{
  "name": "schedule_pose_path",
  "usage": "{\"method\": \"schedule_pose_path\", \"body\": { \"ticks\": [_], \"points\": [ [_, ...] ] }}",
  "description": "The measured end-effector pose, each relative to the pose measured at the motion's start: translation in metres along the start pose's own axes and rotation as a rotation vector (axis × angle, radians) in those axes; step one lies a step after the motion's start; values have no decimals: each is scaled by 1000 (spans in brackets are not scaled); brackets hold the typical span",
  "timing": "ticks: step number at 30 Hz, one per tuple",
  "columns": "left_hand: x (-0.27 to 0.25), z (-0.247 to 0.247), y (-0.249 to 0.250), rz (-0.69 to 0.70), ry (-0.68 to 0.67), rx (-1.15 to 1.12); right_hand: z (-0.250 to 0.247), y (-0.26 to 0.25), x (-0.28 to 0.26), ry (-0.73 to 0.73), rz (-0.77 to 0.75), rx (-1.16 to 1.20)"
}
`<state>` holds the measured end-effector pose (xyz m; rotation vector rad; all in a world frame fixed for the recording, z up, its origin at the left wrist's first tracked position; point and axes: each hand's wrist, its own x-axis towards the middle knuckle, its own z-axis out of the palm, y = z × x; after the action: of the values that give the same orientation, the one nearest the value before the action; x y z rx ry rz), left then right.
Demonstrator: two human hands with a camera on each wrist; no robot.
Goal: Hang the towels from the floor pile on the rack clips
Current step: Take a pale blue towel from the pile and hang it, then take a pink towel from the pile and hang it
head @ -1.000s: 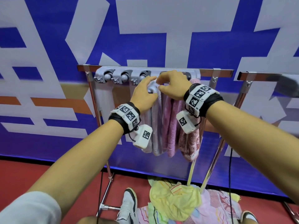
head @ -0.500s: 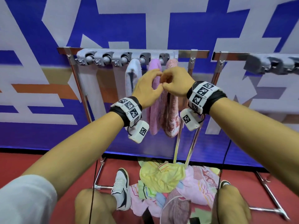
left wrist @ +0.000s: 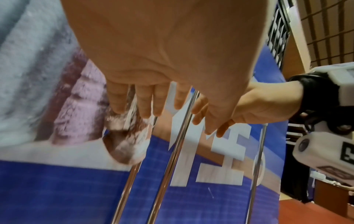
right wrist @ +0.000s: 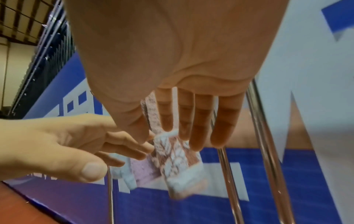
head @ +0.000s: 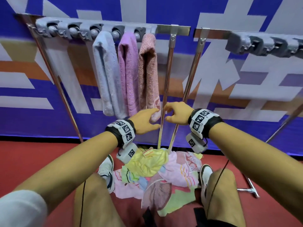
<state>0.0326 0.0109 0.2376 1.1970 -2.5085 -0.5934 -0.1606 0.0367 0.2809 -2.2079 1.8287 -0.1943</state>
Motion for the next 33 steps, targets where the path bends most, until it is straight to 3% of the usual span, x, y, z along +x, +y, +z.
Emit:
{"method": "schedule_pose_path", "body": {
  "ticks": [5,9,14,20,25,33],
  "points": [
    [-1,61,-26,-171,-137,6,49,46,-9,-120,58,52],
    [1,107,-42,-269,-171,-82,94,76,-8,-182,105,119],
    [11,153,-58,-391,-95,-346,157,103,-1,-294,153,182],
    [26,196,-86,-648,101,-754,241,130,13,-411,268,341],
    [20,234,-119,-844,56,-951,312,140,21,-431,455,608],
    [26,278,-145,-961,100,-1080,408,152,41,-394,859,1099]
  ]
}}
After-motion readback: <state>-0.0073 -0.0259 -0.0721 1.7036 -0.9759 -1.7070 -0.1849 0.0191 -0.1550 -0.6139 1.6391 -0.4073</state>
